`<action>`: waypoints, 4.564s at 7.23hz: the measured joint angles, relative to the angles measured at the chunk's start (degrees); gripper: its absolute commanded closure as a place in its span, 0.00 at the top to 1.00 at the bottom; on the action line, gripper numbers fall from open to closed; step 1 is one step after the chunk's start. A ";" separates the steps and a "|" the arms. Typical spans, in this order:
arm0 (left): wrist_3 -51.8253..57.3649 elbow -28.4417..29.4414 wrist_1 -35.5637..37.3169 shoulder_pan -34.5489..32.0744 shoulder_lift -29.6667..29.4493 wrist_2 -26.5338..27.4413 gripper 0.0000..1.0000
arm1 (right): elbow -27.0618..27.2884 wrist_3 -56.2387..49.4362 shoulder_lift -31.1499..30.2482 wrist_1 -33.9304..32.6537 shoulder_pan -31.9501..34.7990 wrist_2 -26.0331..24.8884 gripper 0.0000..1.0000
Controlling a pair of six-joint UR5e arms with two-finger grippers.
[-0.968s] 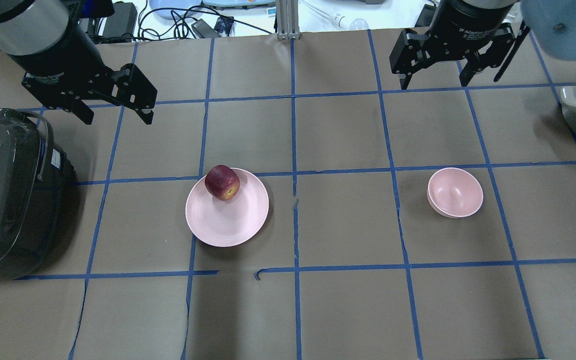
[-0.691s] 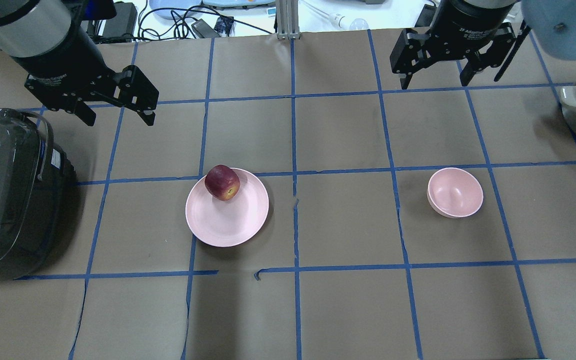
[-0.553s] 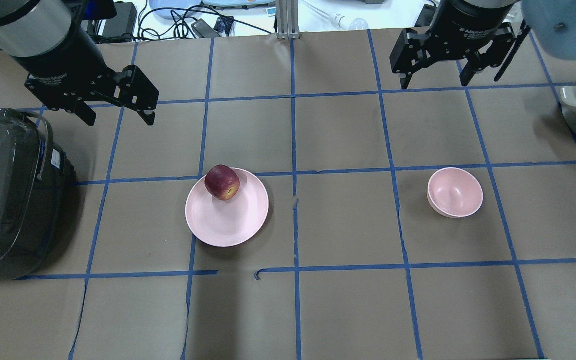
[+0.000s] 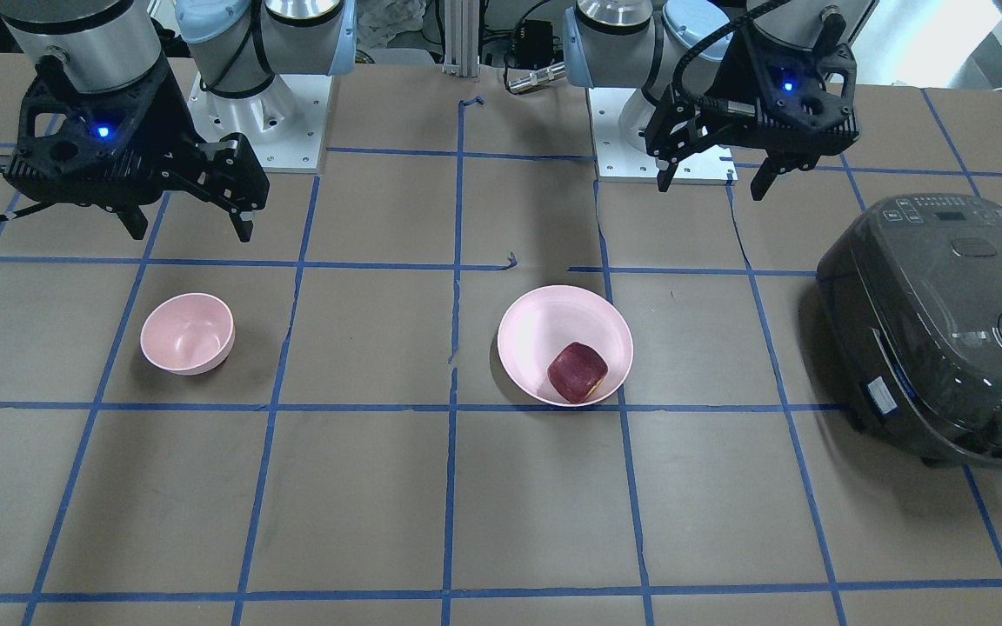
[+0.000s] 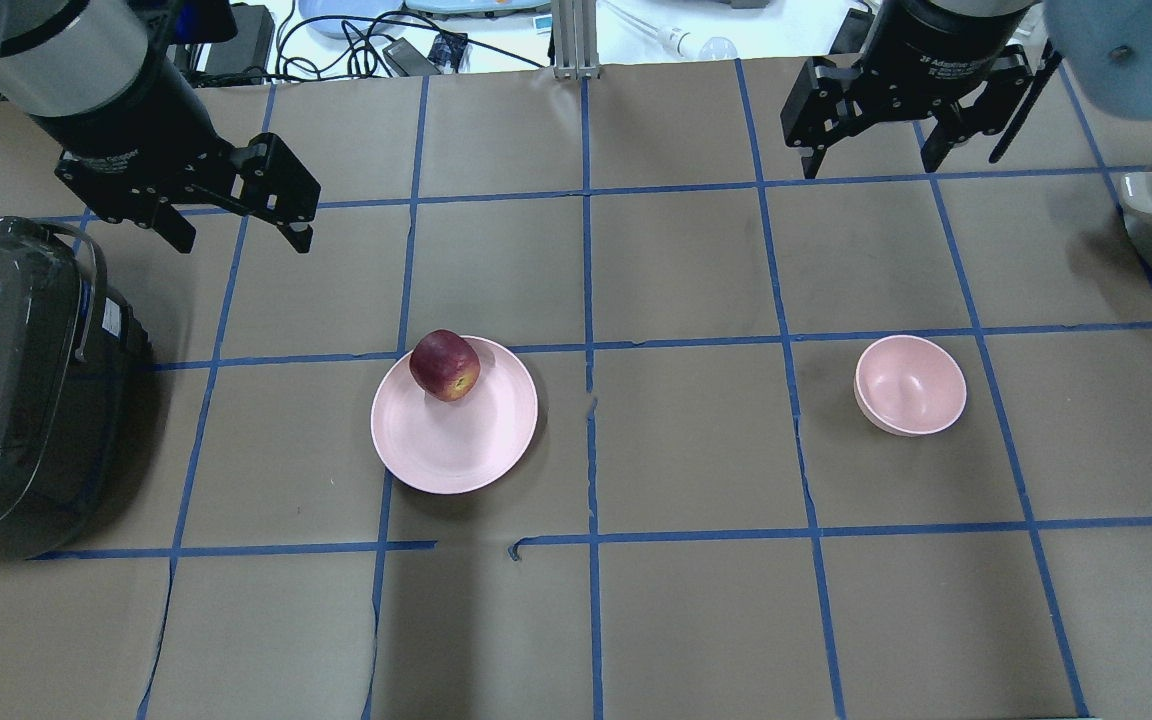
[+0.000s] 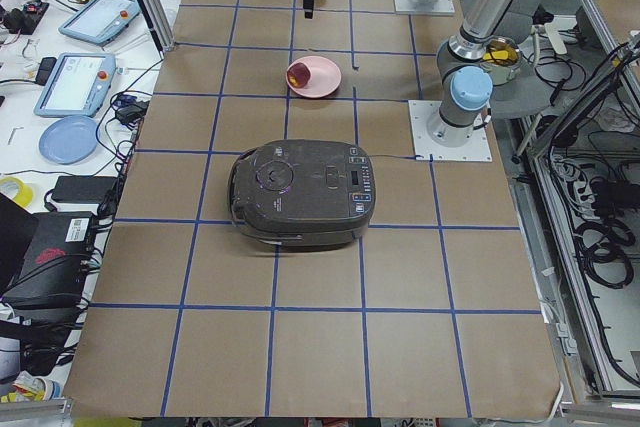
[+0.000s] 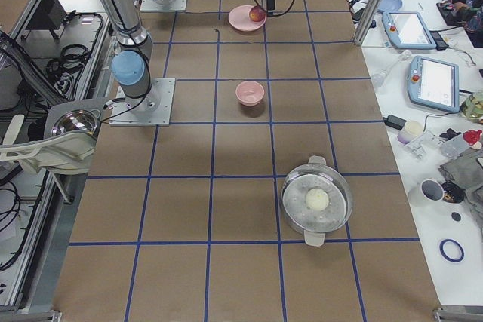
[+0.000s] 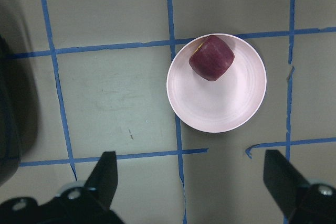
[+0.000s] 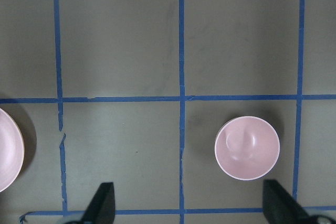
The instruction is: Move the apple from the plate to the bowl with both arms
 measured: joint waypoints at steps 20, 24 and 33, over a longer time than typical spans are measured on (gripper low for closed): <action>15.00 -9.66 16.21 -4.43 -6.82 -0.08 1.00 | 1.25 -0.94 1.52 -0.04 -1.48 0.60 1.00; 15.69 -15.38 29.84 -6.82 -15.96 -0.10 1.00 | 17.96 -12.73 4.49 -10.60 -15.52 0.87 0.92; 16.46 -22.11 43.12 -9.87 -24.04 0.63 0.69 | 32.95 -20.79 10.80 -33.29 -23.26 0.78 0.00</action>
